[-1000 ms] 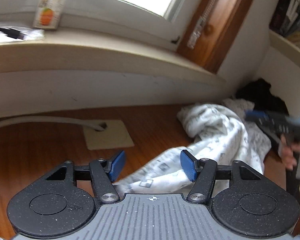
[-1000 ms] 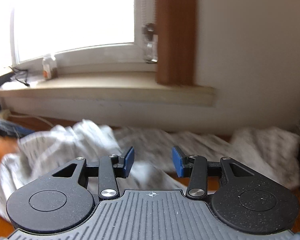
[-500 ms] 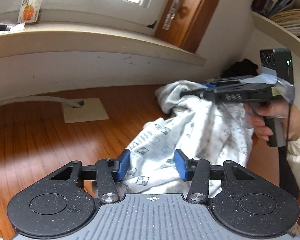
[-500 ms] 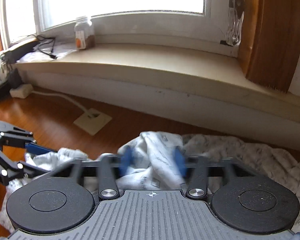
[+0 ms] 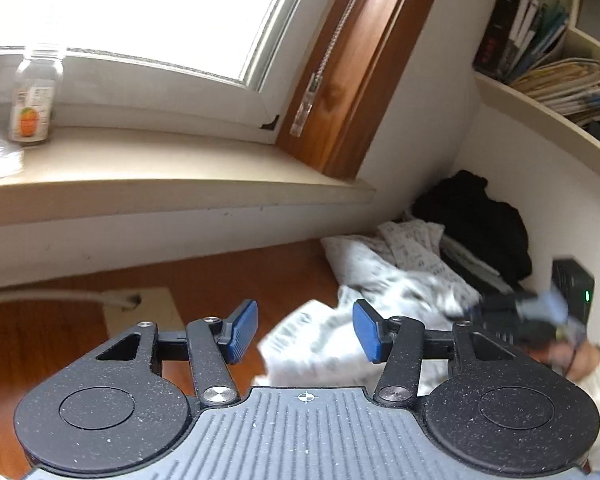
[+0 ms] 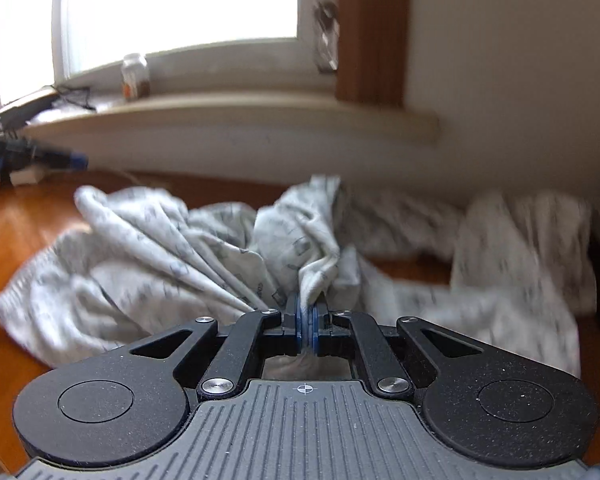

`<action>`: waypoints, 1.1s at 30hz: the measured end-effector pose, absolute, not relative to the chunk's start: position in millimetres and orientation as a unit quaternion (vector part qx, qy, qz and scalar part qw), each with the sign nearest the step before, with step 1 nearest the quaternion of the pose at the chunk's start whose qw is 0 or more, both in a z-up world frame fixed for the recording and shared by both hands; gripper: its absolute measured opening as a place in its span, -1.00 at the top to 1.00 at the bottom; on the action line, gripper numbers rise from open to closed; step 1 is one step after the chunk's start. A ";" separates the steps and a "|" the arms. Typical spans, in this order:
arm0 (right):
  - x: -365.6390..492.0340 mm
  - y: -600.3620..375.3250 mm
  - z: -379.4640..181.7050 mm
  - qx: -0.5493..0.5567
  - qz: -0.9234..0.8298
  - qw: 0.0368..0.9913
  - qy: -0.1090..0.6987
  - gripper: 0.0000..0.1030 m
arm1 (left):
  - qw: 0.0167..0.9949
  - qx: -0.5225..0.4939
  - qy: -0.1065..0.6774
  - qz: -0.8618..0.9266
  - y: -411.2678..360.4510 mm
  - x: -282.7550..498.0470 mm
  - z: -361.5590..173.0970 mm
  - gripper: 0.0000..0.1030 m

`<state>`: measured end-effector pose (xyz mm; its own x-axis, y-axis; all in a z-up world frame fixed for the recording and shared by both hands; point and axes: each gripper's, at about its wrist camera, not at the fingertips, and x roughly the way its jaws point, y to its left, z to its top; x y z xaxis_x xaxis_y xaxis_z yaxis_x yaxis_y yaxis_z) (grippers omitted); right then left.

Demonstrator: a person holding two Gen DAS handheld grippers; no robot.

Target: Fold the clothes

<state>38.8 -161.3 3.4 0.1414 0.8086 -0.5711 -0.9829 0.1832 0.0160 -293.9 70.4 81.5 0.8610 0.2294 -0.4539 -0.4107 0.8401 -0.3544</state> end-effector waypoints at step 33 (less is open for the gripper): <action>110.0 -166.5 -7.9 -0.099 0.517 0.821 0.222 -0.06 | 0.947 -0.213 0.101 0.217 50.2 -351.0 134.1 0.95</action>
